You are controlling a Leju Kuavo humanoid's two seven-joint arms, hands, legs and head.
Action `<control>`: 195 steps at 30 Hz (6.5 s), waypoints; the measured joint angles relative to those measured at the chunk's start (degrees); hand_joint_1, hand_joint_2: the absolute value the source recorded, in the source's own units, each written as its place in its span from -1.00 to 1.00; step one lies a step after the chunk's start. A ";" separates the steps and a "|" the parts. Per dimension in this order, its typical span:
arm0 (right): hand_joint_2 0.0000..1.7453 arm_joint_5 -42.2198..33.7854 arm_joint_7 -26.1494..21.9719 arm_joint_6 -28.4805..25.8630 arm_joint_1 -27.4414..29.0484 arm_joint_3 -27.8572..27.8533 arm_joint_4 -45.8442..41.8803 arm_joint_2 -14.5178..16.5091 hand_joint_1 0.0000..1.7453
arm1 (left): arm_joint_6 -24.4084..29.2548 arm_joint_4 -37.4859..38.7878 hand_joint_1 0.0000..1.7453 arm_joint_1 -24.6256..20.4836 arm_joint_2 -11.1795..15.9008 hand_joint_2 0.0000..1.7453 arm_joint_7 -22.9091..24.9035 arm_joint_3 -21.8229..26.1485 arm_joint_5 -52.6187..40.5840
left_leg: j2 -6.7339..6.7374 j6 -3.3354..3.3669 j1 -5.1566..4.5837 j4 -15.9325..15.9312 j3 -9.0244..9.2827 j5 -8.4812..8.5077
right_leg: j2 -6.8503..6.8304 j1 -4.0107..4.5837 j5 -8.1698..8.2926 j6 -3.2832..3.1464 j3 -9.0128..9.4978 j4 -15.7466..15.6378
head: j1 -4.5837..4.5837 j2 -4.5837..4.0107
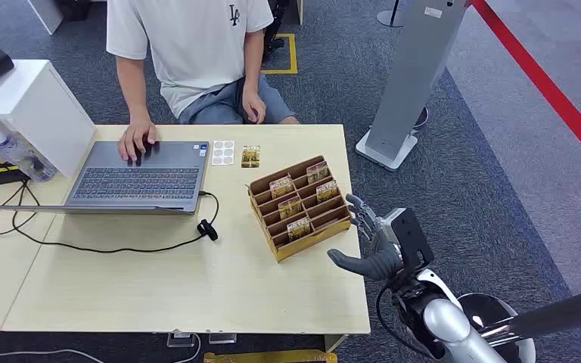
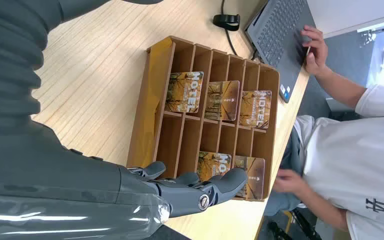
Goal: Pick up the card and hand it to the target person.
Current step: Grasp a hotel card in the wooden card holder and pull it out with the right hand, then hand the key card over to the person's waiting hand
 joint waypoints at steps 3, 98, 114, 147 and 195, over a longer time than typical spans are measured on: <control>1.00 0.03 0.00 0.09 0.00 -0.05 0.00 0.01 -1.00 | 0.00 0.00 -1.00 0.00 0.00 -1.00 0.00 0.01 -0.02 | 0.00 0.00 0.00 0.00 0.00 0.00 | 0.00 0.00 0.00 0.00 0.00 0.00 | 0.00 0.00; 1.00 65.14 20.11 -0.73 -16.94 18.00 24.46 12.46 -0.19 | -0.46 0.00 -1.00 -0.38 -0.04 -1.00 0.59 -0.07 -0.04 | -0.03 0.00 0.00 0.00 -0.06 0.00 | -0.03 0.00 -0.04 0.06 -0.02 0.02 | 0.03 0.00; 1.00 65.12 20.10 -0.73 -17.14 18.33 24.46 12.46 0.70 | -0.44 0.00 -1.00 -0.35 -0.04 -1.00 0.70 -0.05 -0.01 | -0.03 0.00 0.00 0.00 -0.06 0.00 | -0.03 0.00 -0.04 0.06 -0.02 0.02 | 0.03 0.00; 1.00 64.16 24.14 1.11 -18.18 18.20 17.43 10.50 0.72 | -0.44 0.00 -1.00 -0.23 -0.03 -1.00 0.71 -0.12 0.47 | -0.03 0.00 0.00 0.01 -0.05 0.00 | -0.03 0.00 -0.04 0.06 -0.03 0.01 | 0.03 0.00; 1.00 22.69 -12.94 -14.87 -18.38 10.62 26.35 19.86 -1.00 | -0.73 0.00 -1.00 -0.18 -0.94 -1.00 2.97 -0.67 2.51 | -0.02 0.00 0.00 0.02 -0.08 0.00 | -0.02 0.00 -0.05 0.06 -0.06 0.01 | 0.04 0.00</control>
